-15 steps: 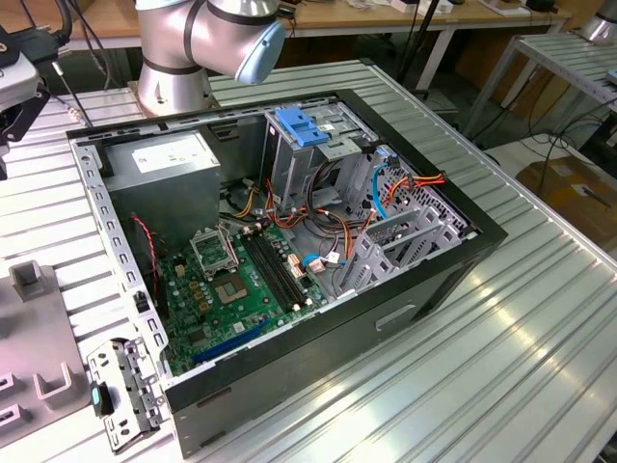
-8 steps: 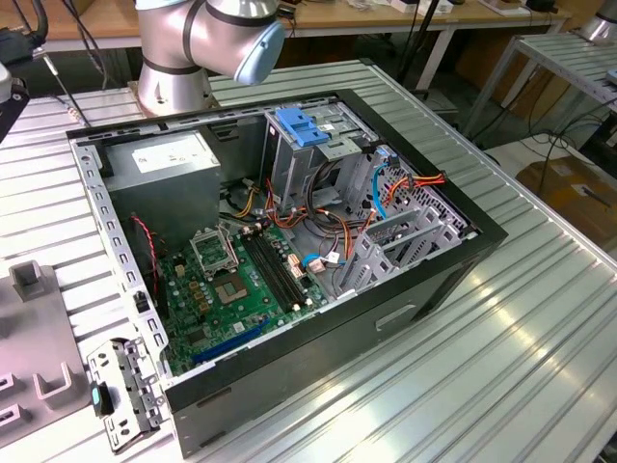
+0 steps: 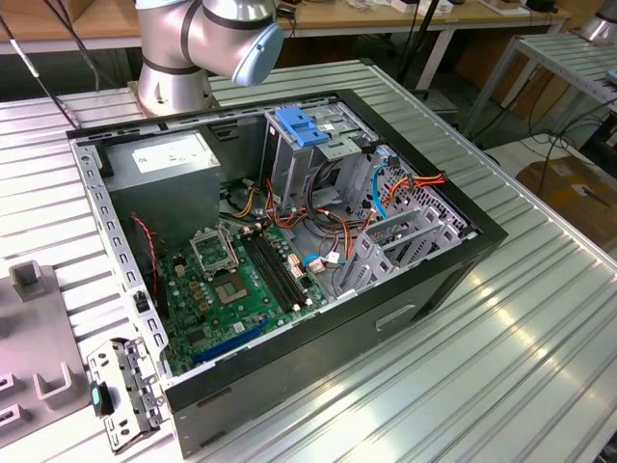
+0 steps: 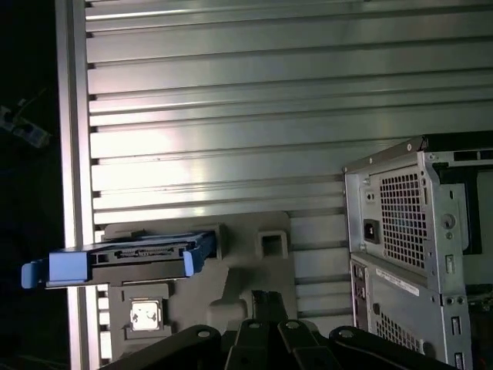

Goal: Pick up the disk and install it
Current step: 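Reach for the disk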

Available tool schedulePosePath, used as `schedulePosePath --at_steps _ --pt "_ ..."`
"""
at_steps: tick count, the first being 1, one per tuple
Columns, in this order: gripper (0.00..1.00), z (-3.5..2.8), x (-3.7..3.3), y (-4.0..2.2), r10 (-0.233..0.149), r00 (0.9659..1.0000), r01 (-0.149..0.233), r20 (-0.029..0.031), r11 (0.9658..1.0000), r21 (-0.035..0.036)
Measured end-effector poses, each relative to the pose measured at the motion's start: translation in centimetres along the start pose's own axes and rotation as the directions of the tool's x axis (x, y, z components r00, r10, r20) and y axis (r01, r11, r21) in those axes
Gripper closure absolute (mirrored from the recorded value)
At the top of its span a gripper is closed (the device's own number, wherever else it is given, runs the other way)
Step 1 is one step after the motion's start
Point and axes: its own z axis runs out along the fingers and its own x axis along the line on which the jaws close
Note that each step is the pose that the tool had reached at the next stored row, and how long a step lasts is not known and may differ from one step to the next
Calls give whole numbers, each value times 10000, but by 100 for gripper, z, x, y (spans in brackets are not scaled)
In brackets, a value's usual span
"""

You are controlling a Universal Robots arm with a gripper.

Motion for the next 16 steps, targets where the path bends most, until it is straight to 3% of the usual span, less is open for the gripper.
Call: schedulePosePath --at_steps 2,3,16 --pt "89 1 117 -9 1 10000 -1 1 10000 -1" --pt "89 0 143 -11 0 10000 0 0 10000 0" --pt "89 1 416 -32 1 10000 -1 -7 10000 1"
